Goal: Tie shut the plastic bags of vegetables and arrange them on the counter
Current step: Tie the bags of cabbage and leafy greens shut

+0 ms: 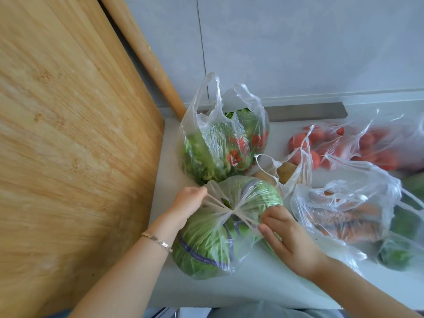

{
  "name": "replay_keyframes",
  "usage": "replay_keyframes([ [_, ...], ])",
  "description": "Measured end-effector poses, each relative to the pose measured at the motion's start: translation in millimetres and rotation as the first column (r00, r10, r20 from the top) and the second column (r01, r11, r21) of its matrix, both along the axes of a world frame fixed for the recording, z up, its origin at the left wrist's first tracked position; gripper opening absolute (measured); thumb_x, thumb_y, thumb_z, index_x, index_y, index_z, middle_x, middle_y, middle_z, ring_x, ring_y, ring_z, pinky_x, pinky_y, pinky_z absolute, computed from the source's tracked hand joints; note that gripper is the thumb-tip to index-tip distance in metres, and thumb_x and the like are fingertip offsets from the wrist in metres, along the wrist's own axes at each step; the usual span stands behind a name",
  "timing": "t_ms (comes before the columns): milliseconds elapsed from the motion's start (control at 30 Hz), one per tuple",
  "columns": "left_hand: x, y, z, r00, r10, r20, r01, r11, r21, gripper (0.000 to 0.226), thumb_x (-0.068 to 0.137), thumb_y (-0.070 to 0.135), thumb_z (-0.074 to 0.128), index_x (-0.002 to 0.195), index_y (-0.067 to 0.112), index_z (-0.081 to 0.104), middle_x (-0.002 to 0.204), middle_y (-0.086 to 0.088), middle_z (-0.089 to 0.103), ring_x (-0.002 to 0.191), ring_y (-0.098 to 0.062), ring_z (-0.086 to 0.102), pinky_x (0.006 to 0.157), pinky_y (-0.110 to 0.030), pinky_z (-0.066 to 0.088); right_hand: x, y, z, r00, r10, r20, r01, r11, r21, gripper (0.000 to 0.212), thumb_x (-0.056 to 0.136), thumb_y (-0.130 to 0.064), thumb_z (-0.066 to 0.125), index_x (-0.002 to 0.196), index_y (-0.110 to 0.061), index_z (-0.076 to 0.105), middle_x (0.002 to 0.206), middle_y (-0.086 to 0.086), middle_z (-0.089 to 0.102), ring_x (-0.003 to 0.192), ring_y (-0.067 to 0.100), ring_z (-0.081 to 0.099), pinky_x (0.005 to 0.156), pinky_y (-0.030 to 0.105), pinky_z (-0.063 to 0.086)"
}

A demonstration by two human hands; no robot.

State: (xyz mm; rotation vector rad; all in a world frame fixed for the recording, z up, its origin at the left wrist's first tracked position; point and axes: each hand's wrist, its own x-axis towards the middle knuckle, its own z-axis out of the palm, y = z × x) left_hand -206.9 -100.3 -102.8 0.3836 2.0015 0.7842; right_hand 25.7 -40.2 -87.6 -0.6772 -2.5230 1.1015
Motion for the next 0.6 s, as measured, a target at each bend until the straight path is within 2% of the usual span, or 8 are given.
replay_keyframes([
  [67,-1,-1,18,0.935,0.218,0.281,-0.264,0.955,0.137,0.022,0.075,0.013,0.045,0.053,0.011,0.042,0.069,-0.007,0.048,0.067,-0.020,0.044,0.066,-0.028,0.034,-10,1,20,0.991,-0.107,-0.076,0.079,0.950,-0.302,0.032,0.086,-0.054,0.045,0.065,-0.032,0.055,0.096,-0.008,0.052,0.097,0.006,0.049,0.087,0.010,0.033],
  [133,1,-5,37,0.743,0.164,0.649,-0.433,0.857,0.280,0.032,0.076,0.006,0.041,0.045,0.012,0.042,0.065,-0.007,0.058,0.074,-0.020,0.056,0.077,-0.030,0.044,-22,4,31,0.968,-0.191,-0.160,0.037,0.745,-0.667,0.015,0.081,-0.039,0.059,0.071,-0.030,0.066,0.110,-0.010,0.061,0.108,0.002,0.054,0.092,0.013,0.036],
  [200,6,-8,50,0.610,0.019,0.793,-0.513,0.772,0.376,0.028,0.076,0.014,0.045,0.051,0.011,0.057,0.068,-0.006,0.063,0.078,-0.021,0.064,0.082,-0.037,0.053,-35,7,31,0.944,-0.231,-0.236,-0.056,0.593,-0.803,0.019,0.079,-0.036,0.063,0.091,-0.024,0.072,0.113,-0.003,0.068,0.110,0.009,0.059,0.094,0.020,0.044],
  [267,10,-9,49,0.604,-0.037,0.796,-0.527,0.731,0.434,0.025,0.079,0.020,0.048,0.073,0.009,0.070,0.079,-0.006,0.063,0.080,-0.020,0.064,0.079,-0.036,0.057,-50,7,30,0.916,-0.273,-0.295,-0.100,0.556,-0.825,0.035,0.074,-0.041,0.067,0.104,-0.022,0.070,0.111,0.006,0.069,0.111,0.019,0.061,0.098,0.028,0.046],
  [367,16,-5,40,0.708,-0.042,0.705,-0.429,0.768,0.476,0.027,0.084,0.017,0.051,0.107,0.010,0.063,0.091,-0.010,0.057,0.084,-0.020,0.059,0.074,-0.032,0.057,-71,6,28,0.905,-0.304,-0.299,-0.031,0.652,-0.757,0.022,0.089,-0.013,0.053,0.100,-0.025,0.068,0.081,-0.007,0.071,0.084,0.008,0.065,0.088,0.024,0.050],
  [467,19,2,32,0.898,0.042,0.438,-0.272,0.834,0.479,0.025,0.090,0.001,0.047,0.112,0.004,0.059,0.078,-0.008,0.053,0.058,-0.007,0.053,0.058,-0.019,0.052,-77,3,22,0.906,-0.354,-0.234,0.118,0.740,-0.662,0.032,0.091,0.002,0.048,0.094,-0.023,0.066,0.052,-0.012,0.055,0.052,-0.001,0.049,0.061,0.016,0.047],
  [533,18,6,23,0.946,0.114,0.302,-0.230,0.895,0.383,0.025,0.092,0.000,0.047,0.113,-0.006,0.059,0.071,-0.008,0.052,0.047,-0.004,0.047,0.050,-0.018,0.049,-70,-1,13,0.939,-0.310,-0.146,0.193,0.830,-0.523,0.024,0.090,0.000,0.051,0.097,-0.014,0.069,0.054,-0.013,0.053,0.050,-0.003,0.050,0.056,0.009,0.042],
  [600,22,7,15,0.944,0.167,0.283,-0.247,0.929,0.276,0.024,0.091,0.000,0.048,0.110,-0.010,0.059,0.071,-0.009,0.054,0.045,-0.005,0.047,0.047,-0.018,0.049,-60,-5,1,0.949,-0.308,-0.066,0.254,0.874,-0.415,0.020,0.089,-0.001,0.053,0.099,-0.006,0.070,0.061,-0.013,0.054,0.056,-0.006,0.054,0.058,0.005,0.042],
])
